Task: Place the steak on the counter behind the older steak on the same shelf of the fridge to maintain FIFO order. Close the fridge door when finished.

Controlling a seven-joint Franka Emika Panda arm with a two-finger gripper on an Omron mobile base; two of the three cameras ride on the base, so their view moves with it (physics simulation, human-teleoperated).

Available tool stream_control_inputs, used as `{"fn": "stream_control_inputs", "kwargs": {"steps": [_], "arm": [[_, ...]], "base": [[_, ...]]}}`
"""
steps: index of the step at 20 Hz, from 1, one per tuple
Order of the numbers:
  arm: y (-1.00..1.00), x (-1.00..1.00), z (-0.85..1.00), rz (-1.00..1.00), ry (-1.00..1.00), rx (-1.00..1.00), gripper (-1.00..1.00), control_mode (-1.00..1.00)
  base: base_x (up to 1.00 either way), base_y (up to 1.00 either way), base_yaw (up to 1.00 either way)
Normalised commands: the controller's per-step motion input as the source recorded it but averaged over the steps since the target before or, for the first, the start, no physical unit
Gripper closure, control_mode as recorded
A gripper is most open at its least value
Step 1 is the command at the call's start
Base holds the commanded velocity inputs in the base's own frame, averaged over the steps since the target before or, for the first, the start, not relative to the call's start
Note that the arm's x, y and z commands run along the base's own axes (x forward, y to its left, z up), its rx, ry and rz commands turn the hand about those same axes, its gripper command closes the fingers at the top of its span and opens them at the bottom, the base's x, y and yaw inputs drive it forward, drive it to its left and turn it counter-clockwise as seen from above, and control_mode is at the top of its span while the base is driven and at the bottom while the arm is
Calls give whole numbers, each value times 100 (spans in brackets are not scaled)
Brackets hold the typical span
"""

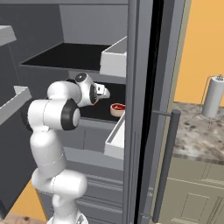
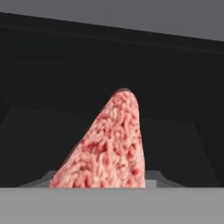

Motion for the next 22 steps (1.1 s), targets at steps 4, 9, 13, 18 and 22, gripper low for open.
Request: {"fn": "stream_control_inputs", "kwargs": {"steps": [4, 9, 13, 18, 22], "arm": [[-23, 4, -72, 3, -6, 0, -100, -100], [-28, 0, -59, 3, -12, 0, -100, -100], [-24, 0, -33, 3, -20, 0, -100, -100], [-2, -42, -7, 4, -29, 0, -100, -100], [2, -58, 0, 0, -3, 0, -100, -100]], "base": [[0, 0, 0], [0, 0, 0], [0, 0, 0], [0, 0, 0], [0, 0, 0]]}}
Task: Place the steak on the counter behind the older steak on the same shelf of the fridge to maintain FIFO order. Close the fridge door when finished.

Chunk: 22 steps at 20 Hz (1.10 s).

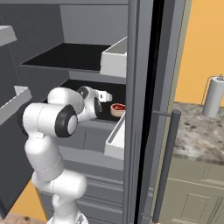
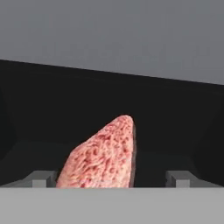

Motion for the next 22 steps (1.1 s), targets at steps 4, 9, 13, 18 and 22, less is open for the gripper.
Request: {"fn": "stream_control_inputs", "kwargs": {"steps": [4, 9, 13, 18, 22], "arm": [[25, -69, 6, 0, 0, 0, -100, -100], [35, -64, 13, 0, 0, 0, -100, -100], [41, -71, 11, 0, 2, 0, -100, -100], [22, -83, 18, 0, 1, 0, -100, -100], [0, -86, 32, 0, 6, 4, -100, -100]], "base": [[0, 0, 0], [0, 0, 0], [0, 0, 0], [0, 0, 0], [0, 0, 0]]}}
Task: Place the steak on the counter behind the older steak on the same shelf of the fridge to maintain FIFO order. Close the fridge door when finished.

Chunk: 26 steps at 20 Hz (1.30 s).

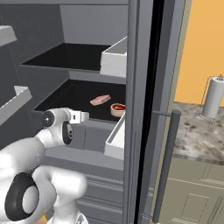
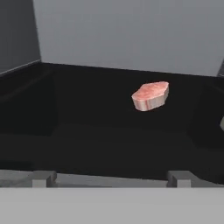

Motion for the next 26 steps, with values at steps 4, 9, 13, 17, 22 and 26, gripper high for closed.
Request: {"fn": "stream_control_inputs", "kwargs": {"steps": [4, 9, 13, 17, 22, 26], "arm": [[0, -77, 43, 0, 18, 7, -100, -100], [0, -68, 16, 0, 23, 3, -100, -100], [0, -44, -12, 0, 8, 0, -100, -100], [1, -6, -11, 0, 1, 0, -100, -100], [0, -18, -1, 0, -4, 0, -100, -100], [0, -24, 0, -3, -1, 0, -100, -100]], "base": [[0, 0, 0], [0, 0, 0], [0, 0, 0], [0, 0, 0], [0, 0, 0], [0, 0, 0]]}}
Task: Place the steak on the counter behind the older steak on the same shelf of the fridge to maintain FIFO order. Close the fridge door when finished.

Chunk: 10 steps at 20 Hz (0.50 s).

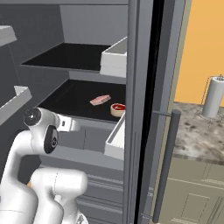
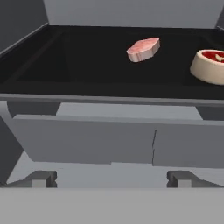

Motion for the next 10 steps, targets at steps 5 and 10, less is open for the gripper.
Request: {"fn": "stream_control_inputs", "kwargs": {"steps": [5, 10], "arm": [[0, -14, 0, -3, 0, 0, -100, -100], [10, -26, 0, -2, 0, -1, -100, 100]], "base": [[0, 0, 0], [-36, 8, -3]]}}
